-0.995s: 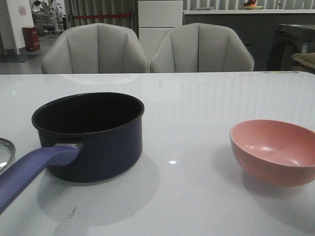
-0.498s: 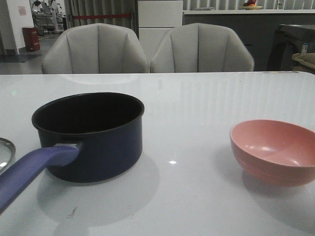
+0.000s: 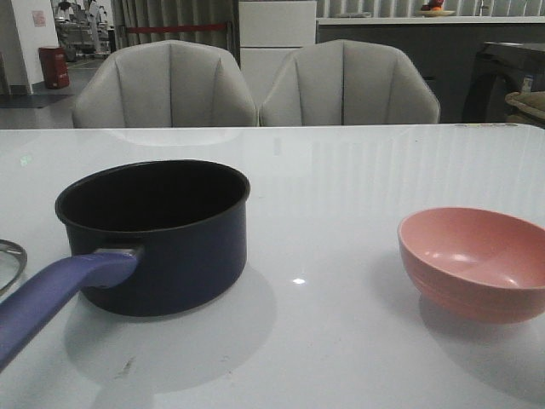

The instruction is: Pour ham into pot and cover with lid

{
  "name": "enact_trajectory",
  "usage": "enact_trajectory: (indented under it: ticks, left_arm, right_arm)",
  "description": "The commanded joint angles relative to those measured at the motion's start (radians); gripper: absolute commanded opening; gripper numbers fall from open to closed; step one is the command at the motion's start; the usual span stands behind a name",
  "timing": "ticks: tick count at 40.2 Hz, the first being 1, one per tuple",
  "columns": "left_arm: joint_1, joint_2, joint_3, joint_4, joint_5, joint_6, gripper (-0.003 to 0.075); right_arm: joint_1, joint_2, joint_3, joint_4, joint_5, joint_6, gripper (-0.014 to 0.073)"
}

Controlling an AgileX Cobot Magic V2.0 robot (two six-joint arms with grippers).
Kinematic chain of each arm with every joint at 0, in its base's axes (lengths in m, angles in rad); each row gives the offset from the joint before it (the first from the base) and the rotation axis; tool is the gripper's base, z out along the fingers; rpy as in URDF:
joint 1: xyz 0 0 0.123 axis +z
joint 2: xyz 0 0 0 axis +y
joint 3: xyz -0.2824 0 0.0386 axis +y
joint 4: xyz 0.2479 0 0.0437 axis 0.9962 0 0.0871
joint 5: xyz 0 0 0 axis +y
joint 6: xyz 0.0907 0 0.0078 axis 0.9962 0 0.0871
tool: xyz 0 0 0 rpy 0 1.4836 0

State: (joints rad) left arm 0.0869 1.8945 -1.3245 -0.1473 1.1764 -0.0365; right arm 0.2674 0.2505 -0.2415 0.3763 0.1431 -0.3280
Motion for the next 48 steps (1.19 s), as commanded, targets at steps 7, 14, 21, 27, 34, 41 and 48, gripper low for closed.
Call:
enact_trajectory:
  ticks: [7,14,21,27,34,41,48]
  left_arm:
    - [0.000,-0.099,-0.062,-0.023,0.064,-0.001,0.0268]
    - [0.000,-0.154,-0.084,-0.023,0.061,0.011,0.0268]
    - [-0.030,-0.223,-0.153,-0.023,0.080,0.037,0.0268]
    - [-0.105,-0.253,-0.243,-0.023,0.112,0.037,0.0268]
    - [-0.251,-0.255,-0.318,-0.023,0.112,0.037,0.0268]
    - [-0.387,-0.219,-0.341,-0.001,0.112,0.037,0.0268]
    - [-0.486,-0.170,-0.342,0.013,0.112,0.037,0.0268]
  right_arm:
    - [0.001,0.007,-0.027,0.006,-0.079,-0.005,0.0139]
    - [0.001,0.007,-0.027,0.006,-0.079,-0.005,0.0139]
    - [0.001,0.007,-0.027,0.006,-0.079,-0.005,0.0139]
    - [0.001,0.007,-0.027,0.006,-0.079,-0.005,0.0139]
    - [0.001,0.007,-0.027,0.006,-0.078,-0.005,0.0139]
    - [0.001,0.007,-0.027,0.006,-0.078,-0.005,0.0139]
    - [0.001,0.007,-0.027,0.006,-0.078,-0.005,0.0139]
